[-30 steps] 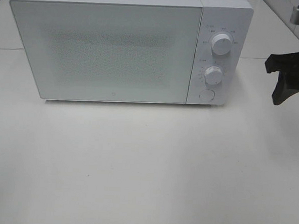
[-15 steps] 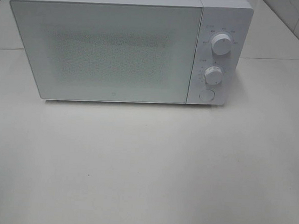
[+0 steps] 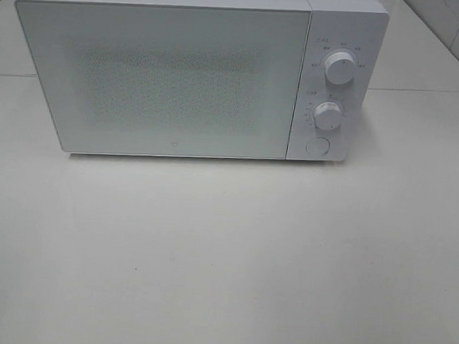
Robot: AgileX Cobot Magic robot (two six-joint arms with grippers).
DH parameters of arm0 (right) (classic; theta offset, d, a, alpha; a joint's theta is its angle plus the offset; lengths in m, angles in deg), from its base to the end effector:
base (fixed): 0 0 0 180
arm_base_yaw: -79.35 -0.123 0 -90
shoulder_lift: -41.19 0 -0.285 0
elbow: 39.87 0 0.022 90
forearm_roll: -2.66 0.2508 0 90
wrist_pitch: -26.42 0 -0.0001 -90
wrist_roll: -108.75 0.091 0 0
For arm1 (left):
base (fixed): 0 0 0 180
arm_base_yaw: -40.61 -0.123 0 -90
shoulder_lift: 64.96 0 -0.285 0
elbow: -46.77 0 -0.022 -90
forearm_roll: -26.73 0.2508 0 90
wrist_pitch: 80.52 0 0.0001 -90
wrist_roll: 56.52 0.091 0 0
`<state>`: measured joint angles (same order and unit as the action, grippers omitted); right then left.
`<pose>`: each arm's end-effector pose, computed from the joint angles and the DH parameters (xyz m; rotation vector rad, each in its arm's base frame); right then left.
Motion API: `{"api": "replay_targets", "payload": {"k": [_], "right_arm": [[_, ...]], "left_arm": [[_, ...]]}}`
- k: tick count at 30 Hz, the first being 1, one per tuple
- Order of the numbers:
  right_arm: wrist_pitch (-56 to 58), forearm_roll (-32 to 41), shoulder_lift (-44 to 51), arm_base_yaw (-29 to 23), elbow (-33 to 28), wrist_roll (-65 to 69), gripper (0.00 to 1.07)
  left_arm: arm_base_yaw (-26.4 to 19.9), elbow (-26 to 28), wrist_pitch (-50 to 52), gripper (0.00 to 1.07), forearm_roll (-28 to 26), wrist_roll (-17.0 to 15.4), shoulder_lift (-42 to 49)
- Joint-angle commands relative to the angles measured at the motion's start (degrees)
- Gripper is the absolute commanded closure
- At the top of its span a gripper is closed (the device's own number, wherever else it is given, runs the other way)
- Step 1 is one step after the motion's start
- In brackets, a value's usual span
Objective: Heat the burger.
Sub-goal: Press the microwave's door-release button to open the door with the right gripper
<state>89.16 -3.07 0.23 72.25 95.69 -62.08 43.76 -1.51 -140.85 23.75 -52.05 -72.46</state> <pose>0.0813 0.0020 0.2749 0.0202 2.5773 -0.0261 -0.0062 -0.0038 0.2794 0.1371 2.0211 -0.0475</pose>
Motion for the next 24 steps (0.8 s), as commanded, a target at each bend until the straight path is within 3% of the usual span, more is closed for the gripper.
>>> {"api": "replay_targets", "payload": {"k": [1, 7, 16, 24], "right_arm": [[-0.8, -0.29, 6.25, 0.11, -2.18, -0.57, 0.48], [-5.27, 1.26, 21.03, 0.11, -4.13, -3.9, 0.48], [-5.27, 1.55, 34.84, 0.11, -4.18, -4.53, 0.48], [-5.27, 1.55, 34.78, 0.11, -4.24, -4.53, 0.48]], "left_arm": [[-0.06, -0.06, 0.69, 1.06, -0.23, 0.06, 0.29], [-0.06, -0.06, 0.69, 1.06, -0.29, 0.17, 0.29], [-0.06, -0.06, 0.69, 1.06, -0.34, 0.17, 0.29], [-0.06, -0.06, 0.69, 1.06, -0.57, 0.63, 0.34]]}}
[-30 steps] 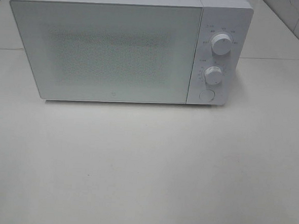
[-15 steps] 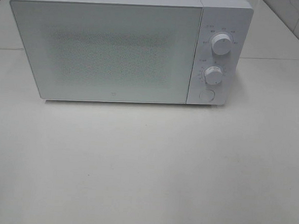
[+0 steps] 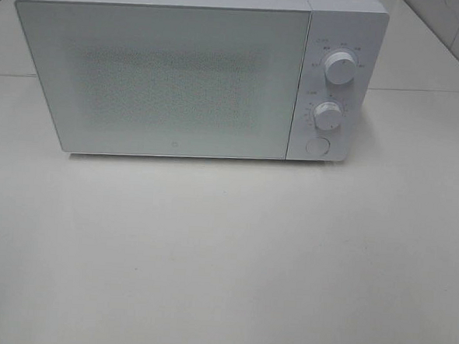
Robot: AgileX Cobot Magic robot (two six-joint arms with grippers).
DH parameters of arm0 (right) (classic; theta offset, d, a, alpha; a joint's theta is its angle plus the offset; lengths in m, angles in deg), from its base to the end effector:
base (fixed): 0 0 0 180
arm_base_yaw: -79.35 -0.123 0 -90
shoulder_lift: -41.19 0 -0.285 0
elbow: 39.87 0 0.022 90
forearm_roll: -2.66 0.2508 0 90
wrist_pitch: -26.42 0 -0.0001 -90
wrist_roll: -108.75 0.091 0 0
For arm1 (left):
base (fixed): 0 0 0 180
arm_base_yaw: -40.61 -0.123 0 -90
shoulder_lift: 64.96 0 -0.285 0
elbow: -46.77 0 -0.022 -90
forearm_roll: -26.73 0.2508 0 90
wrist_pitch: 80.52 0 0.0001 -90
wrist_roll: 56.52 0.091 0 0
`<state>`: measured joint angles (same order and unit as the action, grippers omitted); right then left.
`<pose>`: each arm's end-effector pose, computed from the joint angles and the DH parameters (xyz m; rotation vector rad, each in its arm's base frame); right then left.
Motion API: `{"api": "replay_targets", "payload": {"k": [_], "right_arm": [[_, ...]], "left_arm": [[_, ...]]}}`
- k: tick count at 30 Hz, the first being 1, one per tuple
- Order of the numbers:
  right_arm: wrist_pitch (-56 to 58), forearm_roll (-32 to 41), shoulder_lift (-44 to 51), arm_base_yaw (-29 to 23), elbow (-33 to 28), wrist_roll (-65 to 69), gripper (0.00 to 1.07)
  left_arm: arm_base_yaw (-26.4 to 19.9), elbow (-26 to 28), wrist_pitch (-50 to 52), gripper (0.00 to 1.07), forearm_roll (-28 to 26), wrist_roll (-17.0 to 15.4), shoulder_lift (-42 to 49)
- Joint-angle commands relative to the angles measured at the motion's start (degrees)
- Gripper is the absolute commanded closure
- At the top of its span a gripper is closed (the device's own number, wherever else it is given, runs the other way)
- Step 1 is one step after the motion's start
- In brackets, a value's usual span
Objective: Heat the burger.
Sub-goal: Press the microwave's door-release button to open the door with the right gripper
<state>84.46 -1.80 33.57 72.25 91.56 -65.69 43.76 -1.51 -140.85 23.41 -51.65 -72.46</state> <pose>-0.0028 -0.0064 0.2814 -0.0253 1.9915 0.0502 -0.0062 -0.0042 0.2794 0.1444 2.0204 -0.0502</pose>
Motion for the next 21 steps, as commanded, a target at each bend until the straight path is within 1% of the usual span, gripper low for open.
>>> {"api": "replay_targets", "payload": {"k": [1, 21], "right_arm": [[-0.57, 0.29, 1.43, 0.11, -0.11, -0.86, 0.48], [-0.57, 0.23, 1.43, 0.11, -0.11, -0.8, 0.48]], "left_arm": [[-0.06, -0.06, 0.69, 1.06, -0.23, 0.23, 0.34], [-0.06, -0.06, 0.69, 1.06, -0.23, 0.23, 0.34]]}}
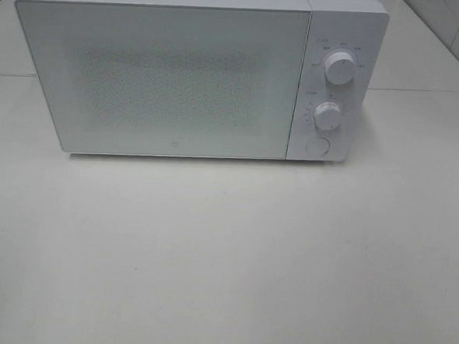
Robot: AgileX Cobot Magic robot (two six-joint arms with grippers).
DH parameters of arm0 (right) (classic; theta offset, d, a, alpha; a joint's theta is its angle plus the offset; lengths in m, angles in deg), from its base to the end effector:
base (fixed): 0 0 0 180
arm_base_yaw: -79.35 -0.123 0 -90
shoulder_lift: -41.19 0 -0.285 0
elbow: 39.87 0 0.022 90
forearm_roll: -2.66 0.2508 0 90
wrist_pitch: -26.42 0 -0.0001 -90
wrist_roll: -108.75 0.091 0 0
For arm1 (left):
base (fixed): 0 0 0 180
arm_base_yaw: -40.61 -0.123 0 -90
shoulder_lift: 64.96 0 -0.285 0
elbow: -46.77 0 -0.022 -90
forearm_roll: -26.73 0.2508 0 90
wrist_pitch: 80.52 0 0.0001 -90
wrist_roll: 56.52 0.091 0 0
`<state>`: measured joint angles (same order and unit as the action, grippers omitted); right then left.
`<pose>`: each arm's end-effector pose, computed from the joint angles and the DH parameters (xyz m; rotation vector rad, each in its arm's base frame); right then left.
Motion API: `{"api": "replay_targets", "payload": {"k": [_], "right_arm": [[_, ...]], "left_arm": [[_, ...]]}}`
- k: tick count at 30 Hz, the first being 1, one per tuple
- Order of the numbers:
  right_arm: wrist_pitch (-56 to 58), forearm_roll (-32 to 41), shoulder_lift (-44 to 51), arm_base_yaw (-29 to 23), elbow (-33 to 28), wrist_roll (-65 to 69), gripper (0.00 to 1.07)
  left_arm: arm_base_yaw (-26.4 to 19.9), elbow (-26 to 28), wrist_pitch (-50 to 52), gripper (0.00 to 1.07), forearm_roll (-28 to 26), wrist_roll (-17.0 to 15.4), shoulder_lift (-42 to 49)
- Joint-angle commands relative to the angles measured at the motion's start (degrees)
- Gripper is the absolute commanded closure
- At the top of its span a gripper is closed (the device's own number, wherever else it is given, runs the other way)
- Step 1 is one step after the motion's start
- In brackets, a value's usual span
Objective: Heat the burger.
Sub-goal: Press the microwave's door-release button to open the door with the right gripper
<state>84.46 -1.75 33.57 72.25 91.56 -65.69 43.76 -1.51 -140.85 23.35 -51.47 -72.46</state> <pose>-0.0028 -0.0063 0.2814 -0.0253 1.9916 0.0512 -0.0062 -0.0043 0.2794 0.1476 2.0201 -0.0494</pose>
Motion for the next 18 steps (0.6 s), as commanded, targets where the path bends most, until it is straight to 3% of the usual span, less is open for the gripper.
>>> {"api": "replay_targets", "payload": {"k": [1, 18], "right_arm": [[-0.57, 0.17, 1.43, 0.11, -0.11, -0.8, 0.48], [-0.63, 0.17, 1.43, 0.11, -0.11, -0.8, 0.48]], "left_arm": [[-0.06, -0.06, 0.69, 1.06, -0.17, 0.06, 0.34], [-0.06, -0.06, 0.69, 1.06, -0.17, 0.06, 0.34]]}}
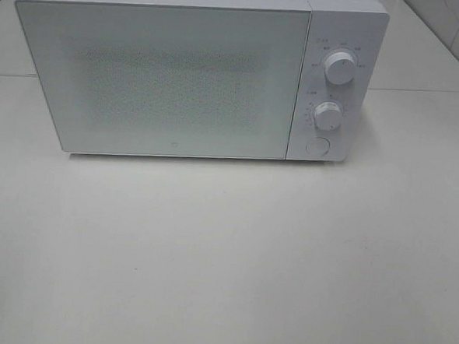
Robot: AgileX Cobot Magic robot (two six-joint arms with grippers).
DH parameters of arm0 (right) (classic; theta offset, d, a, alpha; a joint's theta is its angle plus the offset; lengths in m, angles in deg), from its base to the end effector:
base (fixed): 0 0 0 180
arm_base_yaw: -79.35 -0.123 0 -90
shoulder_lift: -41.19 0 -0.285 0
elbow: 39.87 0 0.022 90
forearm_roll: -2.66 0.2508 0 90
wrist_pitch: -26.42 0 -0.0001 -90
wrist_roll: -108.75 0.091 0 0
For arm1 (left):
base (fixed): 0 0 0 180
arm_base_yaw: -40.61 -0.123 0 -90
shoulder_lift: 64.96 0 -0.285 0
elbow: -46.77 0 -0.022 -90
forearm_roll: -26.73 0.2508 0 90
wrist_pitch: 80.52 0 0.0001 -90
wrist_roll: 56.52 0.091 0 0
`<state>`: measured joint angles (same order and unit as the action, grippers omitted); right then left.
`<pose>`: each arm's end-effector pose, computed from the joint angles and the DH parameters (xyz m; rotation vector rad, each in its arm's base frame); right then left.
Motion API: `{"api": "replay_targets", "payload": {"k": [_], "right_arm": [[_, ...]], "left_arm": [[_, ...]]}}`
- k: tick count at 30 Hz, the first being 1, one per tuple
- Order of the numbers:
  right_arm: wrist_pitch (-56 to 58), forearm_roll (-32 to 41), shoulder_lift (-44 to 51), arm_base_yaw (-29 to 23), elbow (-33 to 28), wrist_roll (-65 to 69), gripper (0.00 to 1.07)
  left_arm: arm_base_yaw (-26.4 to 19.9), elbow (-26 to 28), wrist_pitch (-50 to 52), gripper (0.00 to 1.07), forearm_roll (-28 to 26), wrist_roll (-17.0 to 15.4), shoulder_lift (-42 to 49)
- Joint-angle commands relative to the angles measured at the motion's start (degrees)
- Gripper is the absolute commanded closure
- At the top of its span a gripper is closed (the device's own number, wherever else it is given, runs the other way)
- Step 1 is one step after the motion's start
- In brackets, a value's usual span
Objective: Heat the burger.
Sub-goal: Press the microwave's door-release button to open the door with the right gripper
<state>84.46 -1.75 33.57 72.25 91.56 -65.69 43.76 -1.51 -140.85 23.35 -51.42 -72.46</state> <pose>-0.0028 -0.0063 0.2814 -0.0253 1.9916 0.0512 -0.0062 -0.0043 0.2794 0.1485 2.0200 -0.0489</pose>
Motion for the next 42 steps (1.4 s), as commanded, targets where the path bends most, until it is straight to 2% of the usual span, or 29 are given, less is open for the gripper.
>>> {"api": "replay_targets", "payload": {"k": [1, 13, 23, 33, 35, 38, 41, 42], "right_arm": [[-0.63, 0.17, 1.43, 0.11, -0.11, -0.8, 0.48], [-4.01, 0.17, -1.15, 0.11, 1.55, -1.15, 0.48], [-22.4, 0.11, -15.93, 0.11, 1.6, -1.2, 0.48], [-34.32, 0.11, -29.91, 0.11, 1.6, -1.2, 0.49], [-39.3, 0.11, -36.1, 0.11, 1.6, -1.15, 0.55], [-40.62, 0.11, -37.64, 0.11, 1.6, -1.15, 0.57], [-46.24, 0.11, -44.69, 0.11, 1.6, -1.15, 0.69], [-46.24, 0.11, -44.69, 0.11, 1.6, -1.15, 0.69]], "left_arm": [[-0.06, -0.06, 0.69, 1.06, -0.17, 0.0, 0.34], [-0.06, -0.06, 0.69, 1.06, -0.17, 0.0, 0.34], [-0.06, -0.06, 0.69, 1.06, -0.17, 0.0, 0.34], [-0.06, -0.06, 0.69, 1.06, -0.17, 0.0, 0.34], [-0.06, -0.06, 0.69, 1.06, -0.17, 0.0, 0.34], [-0.06, -0.06, 0.69, 1.06, -0.17, 0.0, 0.34], [-0.06, -0.06, 0.69, 1.06, -0.17, 0.0, 0.34], [-0.06, -0.06, 0.69, 1.06, -0.17, 0.0, 0.34]]}}
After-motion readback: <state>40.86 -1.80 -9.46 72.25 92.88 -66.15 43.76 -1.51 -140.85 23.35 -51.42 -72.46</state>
